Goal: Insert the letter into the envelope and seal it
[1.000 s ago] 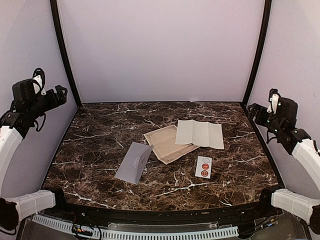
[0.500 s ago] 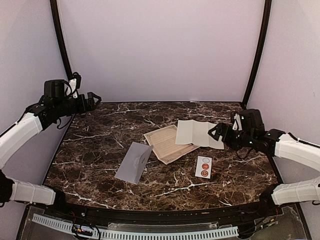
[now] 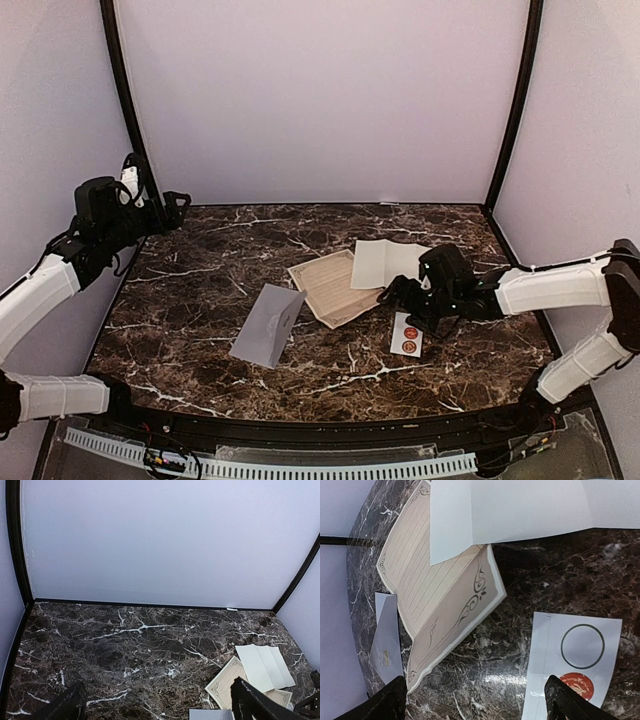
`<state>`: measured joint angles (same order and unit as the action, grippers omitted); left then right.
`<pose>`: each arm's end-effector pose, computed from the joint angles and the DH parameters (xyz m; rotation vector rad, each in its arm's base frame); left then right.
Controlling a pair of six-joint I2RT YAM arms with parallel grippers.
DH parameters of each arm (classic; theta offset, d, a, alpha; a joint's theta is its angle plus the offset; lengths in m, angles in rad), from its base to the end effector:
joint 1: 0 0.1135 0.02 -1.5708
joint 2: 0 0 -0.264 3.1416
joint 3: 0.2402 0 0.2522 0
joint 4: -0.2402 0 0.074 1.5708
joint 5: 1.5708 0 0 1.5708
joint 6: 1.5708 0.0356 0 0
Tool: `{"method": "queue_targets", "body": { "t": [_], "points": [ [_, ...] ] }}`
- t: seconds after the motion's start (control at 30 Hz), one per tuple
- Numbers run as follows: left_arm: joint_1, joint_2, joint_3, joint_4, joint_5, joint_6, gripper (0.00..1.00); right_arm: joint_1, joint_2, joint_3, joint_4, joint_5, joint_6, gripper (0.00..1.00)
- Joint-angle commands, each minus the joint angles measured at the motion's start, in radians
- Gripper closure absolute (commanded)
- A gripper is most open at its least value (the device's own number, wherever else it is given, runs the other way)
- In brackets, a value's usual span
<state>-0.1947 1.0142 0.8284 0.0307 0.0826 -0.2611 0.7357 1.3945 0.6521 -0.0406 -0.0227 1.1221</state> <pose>0.2354 -0.0494 0.3345 0.0038 1.7425 -0.4068 0.2014 0.1834 0.1747 0.4782 2.5067 0.8669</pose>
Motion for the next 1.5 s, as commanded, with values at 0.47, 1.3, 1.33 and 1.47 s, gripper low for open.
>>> {"method": "queue_targets", "body": {
  "t": [0.47,1.3,1.33,1.47],
  "points": [
    [0.000,-0.032,-0.015,0.053,-0.053,0.017,0.01,0.069,0.261,0.156,0.217,0.019,0.118,0.37],
    [0.000,-0.148,-0.080,0.078,-0.298,-0.005,0.01,0.082,-0.025,0.150,0.148,0.113,0.050,1.00],
    [0.000,-0.155,-0.080,0.079,-0.294,-0.005,0.01,0.082,-0.026,0.168,0.135,0.098,0.023,1.00],
    [0.000,-0.147,-0.040,0.033,-0.181,-0.026,0.01,0.091,-0.014,0.252,0.108,0.007,-0.091,1.00]
  ]
}}
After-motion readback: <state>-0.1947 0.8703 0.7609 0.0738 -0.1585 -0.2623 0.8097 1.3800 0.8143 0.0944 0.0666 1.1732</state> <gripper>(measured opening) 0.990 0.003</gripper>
